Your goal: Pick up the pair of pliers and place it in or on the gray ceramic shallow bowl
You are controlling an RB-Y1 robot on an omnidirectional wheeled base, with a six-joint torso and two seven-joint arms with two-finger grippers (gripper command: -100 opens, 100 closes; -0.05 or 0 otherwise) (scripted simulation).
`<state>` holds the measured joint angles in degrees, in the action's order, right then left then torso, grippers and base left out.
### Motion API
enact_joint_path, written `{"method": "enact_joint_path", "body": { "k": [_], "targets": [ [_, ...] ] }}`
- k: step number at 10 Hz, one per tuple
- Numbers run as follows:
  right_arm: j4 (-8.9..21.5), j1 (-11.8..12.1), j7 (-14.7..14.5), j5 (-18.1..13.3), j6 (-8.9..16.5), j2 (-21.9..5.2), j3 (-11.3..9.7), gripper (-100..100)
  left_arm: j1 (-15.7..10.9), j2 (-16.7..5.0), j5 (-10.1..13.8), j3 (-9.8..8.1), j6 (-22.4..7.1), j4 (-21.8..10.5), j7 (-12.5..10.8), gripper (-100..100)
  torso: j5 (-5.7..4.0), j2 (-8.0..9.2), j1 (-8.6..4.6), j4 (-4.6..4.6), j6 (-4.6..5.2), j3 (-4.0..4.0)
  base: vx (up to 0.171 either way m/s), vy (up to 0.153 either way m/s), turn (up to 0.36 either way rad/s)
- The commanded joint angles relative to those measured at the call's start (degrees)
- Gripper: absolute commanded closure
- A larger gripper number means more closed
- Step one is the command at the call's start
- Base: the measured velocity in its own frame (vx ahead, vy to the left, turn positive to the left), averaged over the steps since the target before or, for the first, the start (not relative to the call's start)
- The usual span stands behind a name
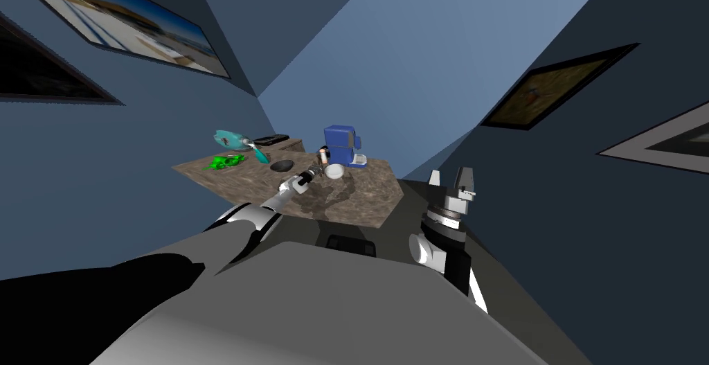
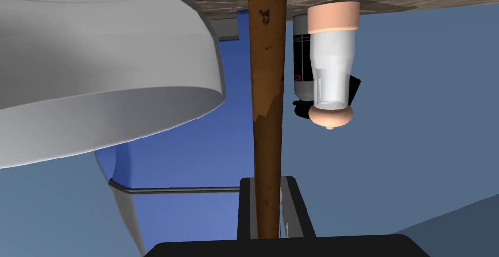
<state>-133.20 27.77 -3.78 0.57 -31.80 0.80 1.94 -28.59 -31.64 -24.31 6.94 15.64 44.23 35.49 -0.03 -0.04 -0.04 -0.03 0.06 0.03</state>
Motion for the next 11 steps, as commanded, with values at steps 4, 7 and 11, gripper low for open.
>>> {"method": "enact_joint_path", "body": {
  "k": [4,7,11],
  "targets": [
    [0.0,0.0,0.0,0.0,0.0,0.0,0.0,0,0.0,0.0,0.0,-0.01,0.0,0.0,0.0,0,-0.01,-0.06,-0.04,-0.03,-0.02,0.05,0.0,0.0,0.0],
    [0.0,0.0,0.0,0.0,0.0,0.0,0.0,0,0.8,-3.6,4.1,3.36,5.4,-3.3,0.0,100,-0.04,-0.27,-0.32,-0.12,-0.04,0.19,0.073,-0.099,0.098],
    [0.0,0.0,0.0,0.0,0.0,0.0,0.0,0,1.8,-7.5,8.5,6.9,11.2,-6.3,-0.3,100,0.1,-0.46,-0.28,-0.35,0.02,0.39,0.084,-0.104,0.08]
  ]
}}
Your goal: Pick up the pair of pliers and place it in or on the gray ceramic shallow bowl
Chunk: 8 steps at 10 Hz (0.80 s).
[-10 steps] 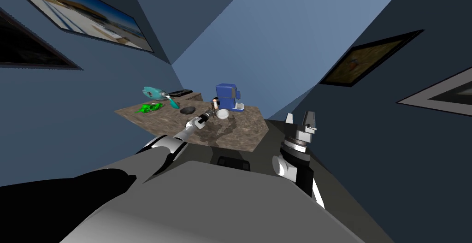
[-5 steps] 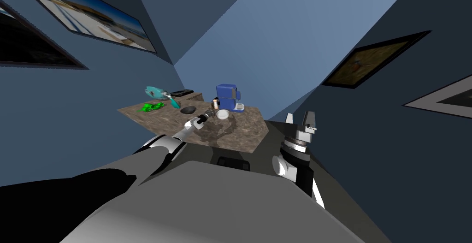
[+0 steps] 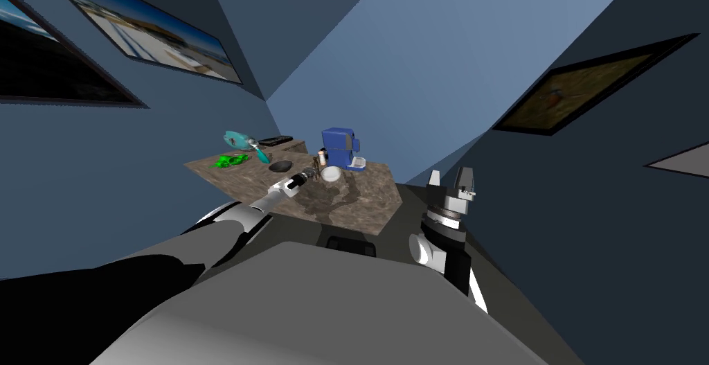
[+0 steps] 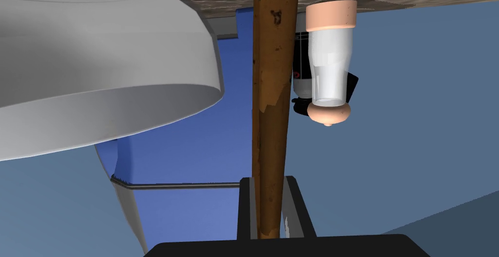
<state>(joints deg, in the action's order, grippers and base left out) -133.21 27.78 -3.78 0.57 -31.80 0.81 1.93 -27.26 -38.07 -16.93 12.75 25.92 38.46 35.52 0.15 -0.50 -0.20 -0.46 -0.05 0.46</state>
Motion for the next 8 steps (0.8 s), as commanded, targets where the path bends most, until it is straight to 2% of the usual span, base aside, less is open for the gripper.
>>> {"method": "enact_joint_path", "body": {
  "k": [1,2,3,4,5,6,8],
  "targets": [
    [0.0,0.0,0.0,0.0,0.0,0.0,0.0,0,0.4,-1.1,1.1,1.1,2.4,-0.5,-0.3,100,0.0,0.0,0.0,0.0,0.0,0.0,0.073,-0.095,0.068],
    [0.0,0.0,0.0,0.0,0.0,0.0,0.0,0,0.9,-3.0,3.3,2.87,4.6,-2.1,-0.4,100,0.03,-0.02,0.03,-0.02,0.04,0.02,0.088,-0.126,0.097],
    [0.0,0.0,0.0,0.0,0.0,0.0,0.0,0,0.9,-3.0,3.3,2.87,5.6,-2.1,-0.4,100,0.03,-0.05,-0.04,-0.04,-0.03,0.04,0.065,-0.105,0.081],
    [0.0,0.0,0.0,0.0,0.0,0.0,0.0,0,1.4,-5.0,5.5,4.64,7.2,-3.6,-0.5,100,0.05,-0.02,0.01,-0.06,0.05,0.04,0.084,-0.122,0.084],
    [0.0,0.0,0.0,0.0,0.0,0.0,0.0,0,1.4,-5.0,5.5,4.64,8.8,-3.6,-0.5,100,0.07,-0.07,0.01,-0.11,-0.07,0.09,0.071,-0.102,0.072],
    [0.0,0.0,0.0,0.0,0.0,0.0,0.0,0,1.9,-6.9,7.7,6.41,10.6,-5.1,-0.6,100,0.09,-0.05,0.08,-0.11,0.0,0.08,0.08,-0.11,0.079],
    [0.0,0.0,0.0,0.0,0.0,0.0,0.0,0,1.9,-6.9,7.7,6.41,12.1,-5.1,-0.6,100,0.1,-0.04,0.14,-0.12,-0.03,0.09,0.046,-0.064,0.042]
  ]
}}
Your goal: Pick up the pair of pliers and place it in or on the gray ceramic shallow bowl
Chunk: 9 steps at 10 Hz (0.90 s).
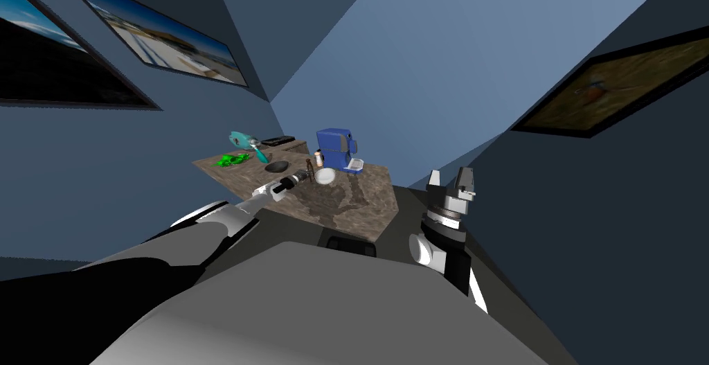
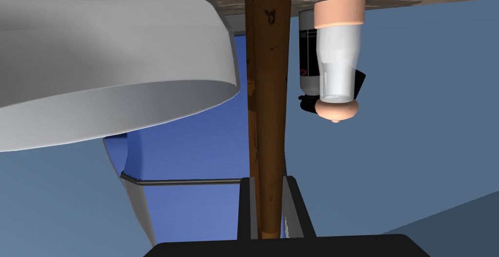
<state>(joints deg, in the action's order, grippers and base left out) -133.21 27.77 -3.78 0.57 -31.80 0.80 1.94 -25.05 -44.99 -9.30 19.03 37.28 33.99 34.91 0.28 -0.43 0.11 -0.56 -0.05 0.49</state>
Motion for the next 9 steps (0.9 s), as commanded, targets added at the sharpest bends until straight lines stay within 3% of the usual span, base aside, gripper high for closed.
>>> {"method": "enact_joint_path", "body": {
  "k": [1,2,3,4,5,6,7,8,9],
  "targets": [
    [0.0,0.0,0.0,0.0,0.0,0.0,0.0,0,0.2,-2.0,2.2,1.9,2.9,-2.1,-0.1,100,0.0,0.0,0.0,0.0,0.0,0.0,0.027,-0.078,0.057],
    [0.0,0.0,0.0,0.0,0.0,0.0,0.0,0,0.2,-2.0,2.2,1.9,3.9,-2.1,-0.1,100,-0.02,0.05,-0.05,0.0,-0.15,-0.03,0.044,-0.08,0.101],
    [0.0,0.0,0.0,0.0,0.0,0.0,0.0,0,0.7,-3.9,4.4,3.67,6.5,-3.6,-0.2,100,-0.02,0.04,-0.06,0.01,-0.09,-0.03,0.065,-0.104,0.112],
    [0.0,0.0,0.0,0.0,0.0,0.0,0.0,0,0.7,-3.9,4.4,3.67,7.2,-3.6,-0.2,100,-0.05,0.01,-0.14,0.01,-0.16,-0.02,0.067,-0.109,0.076],
    [0.0,0.0,0.0,0.0,0.0,0.0,0.0,0,1.2,-5.9,6.6,5.45,9.1,-5.1,-0.3,100,-0.05,-0.05,-0.2,0.0,-0.03,0.02,0.07,-0.128,0.073],
    [0.0,0.0,0.0,0.0,0.0,0.0,0.0,0,1.2,-5.9,6.6,5.45,10.4,-5.1,-0.3,100,-0.08,-0.06,-0.26,0.0,-0.12,0.02,0.064,-0.102,0.075],
    [0.0,0.0,0.0,0.0,0.0,0.0,0.0,0,1.2,-5.9,6.3,5.22,9.4,-4.8,-0.5,100,-0.07,-0.05,-0.23,0.01,-0.03,0.02,0.021,-0.032,0.019],
    [0.0,0.0,0.0,0.0,0.0,0.0,0.0,0,1.3,-5.9,6.4,5.25,9.6,-4.8,-0.5,0,-0.03,0.04,-0.03,0.02,-0.01,-0.03,0.0,0.0,0.0],
    [0.0,0.0,0.0,0.0,0.0,0.0,0.0,0,0.9,-5.4,7.2,6.49,11.7,-4.4,-0.6,100,0.01,0.11,0.11,0.04,-0.04,-0.07,-0.05,0.047,0.011]
  ]
}}
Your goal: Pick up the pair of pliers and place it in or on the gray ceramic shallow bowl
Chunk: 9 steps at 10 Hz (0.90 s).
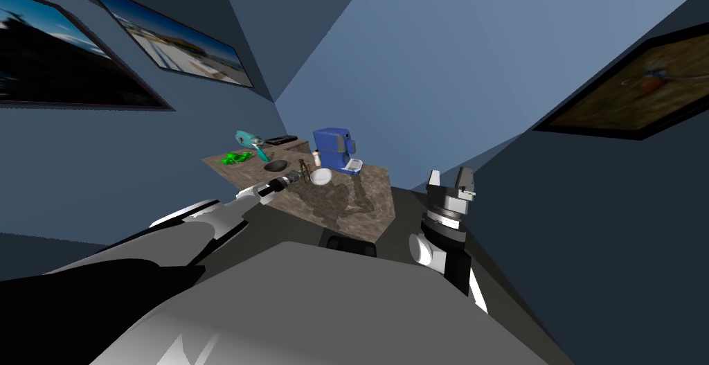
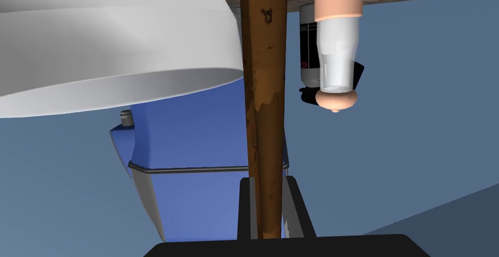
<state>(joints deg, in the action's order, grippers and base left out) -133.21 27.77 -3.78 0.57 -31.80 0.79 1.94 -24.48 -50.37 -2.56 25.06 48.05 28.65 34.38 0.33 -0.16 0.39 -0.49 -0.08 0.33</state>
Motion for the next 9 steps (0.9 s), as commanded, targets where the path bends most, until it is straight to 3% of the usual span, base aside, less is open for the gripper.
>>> {"method": "enact_joint_path", "body": {
  "k": [1,6,9],
  "targets": [
    [0.0,0.0,0.0,0.0,0.0,0.0,0.0,0,0.1,0.1,0.8,0.9,1.6,1.1,-0.1,100,0.0,0.0,0.0,0.0,0.0,0.0,-0.098,0.078,-0.011],
    [0.0,0.0,0.0,0.0,0.0,0.0,0.0,0,-1.3,0.5,3.3,4.88,7.9,1.9,0.0,100,0.08,0.22,0.44,0.07,-0.07,-0.14,-0.077,0.133,0.002],
    [0.0,0.0,0.0,0.0,0.0,0.0,0.0,0,-1.8,0.3,3.8,5.85,9.3,2.0,-0.1,100,0.1,0.1,0.65,0.07,-0.08,-0.09,-0.035,0.169,-0.023]
  ]
}}
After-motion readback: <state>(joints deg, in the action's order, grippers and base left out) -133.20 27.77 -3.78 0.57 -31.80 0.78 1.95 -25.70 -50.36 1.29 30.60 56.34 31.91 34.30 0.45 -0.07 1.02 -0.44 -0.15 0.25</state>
